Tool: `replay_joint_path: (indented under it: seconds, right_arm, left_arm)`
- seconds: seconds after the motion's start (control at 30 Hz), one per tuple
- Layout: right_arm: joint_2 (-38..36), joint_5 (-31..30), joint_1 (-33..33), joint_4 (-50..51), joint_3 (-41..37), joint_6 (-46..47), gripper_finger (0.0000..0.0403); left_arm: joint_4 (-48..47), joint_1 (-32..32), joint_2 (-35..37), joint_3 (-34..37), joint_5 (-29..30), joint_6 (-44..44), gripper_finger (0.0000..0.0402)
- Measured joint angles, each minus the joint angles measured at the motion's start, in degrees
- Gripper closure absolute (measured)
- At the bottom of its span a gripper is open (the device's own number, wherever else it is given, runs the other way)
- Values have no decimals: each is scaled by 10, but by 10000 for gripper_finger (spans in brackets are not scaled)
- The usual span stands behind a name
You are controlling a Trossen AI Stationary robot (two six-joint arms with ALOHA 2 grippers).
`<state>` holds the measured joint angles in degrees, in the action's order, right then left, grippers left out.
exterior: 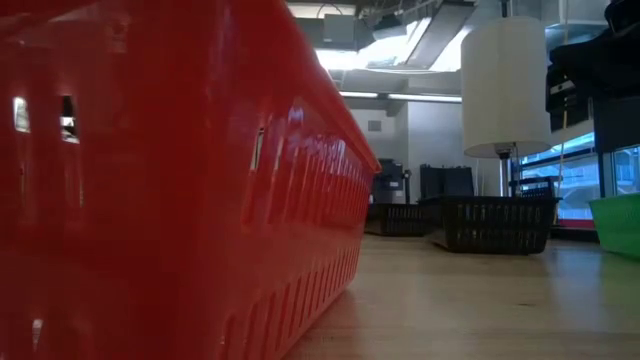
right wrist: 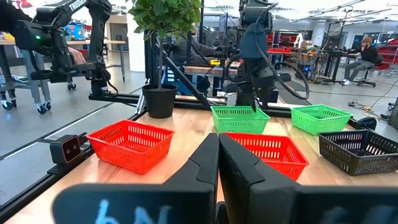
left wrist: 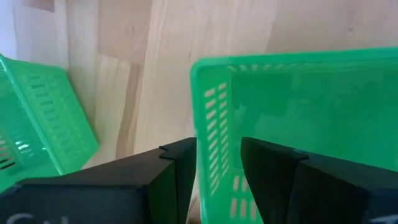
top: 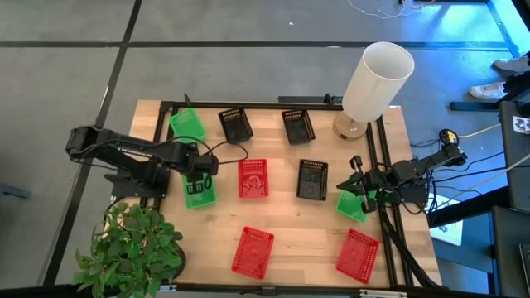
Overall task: Stack baskets by color
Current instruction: Stack the bottom left green bin on the top green bin
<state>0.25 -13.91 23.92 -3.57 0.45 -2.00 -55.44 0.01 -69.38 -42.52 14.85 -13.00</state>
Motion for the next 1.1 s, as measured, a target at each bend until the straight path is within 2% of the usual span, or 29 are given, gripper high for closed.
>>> replay_joint_path:
  seconds: [0.3,0.47,0.57,1.0,1.1]
  right_arm:
    - [0,0,0,0,0,0,389]
    - [0,0,0,0,0,0,389]
    - [0,0,0,0,0,0,389]
    - [0,0,0,0,0,0,389]
    - [0,0,0,0,0,0,389]
  left_arm:
    - [11,44,0,0,-12,0,284]
    - [30,75,0,0,-66,0,284]
    - [30,87,-3,0,-77,-1,284]
    - [52,121,-92,0,-71,1,285]
    - [52,121,-115,0,-73,15,304]
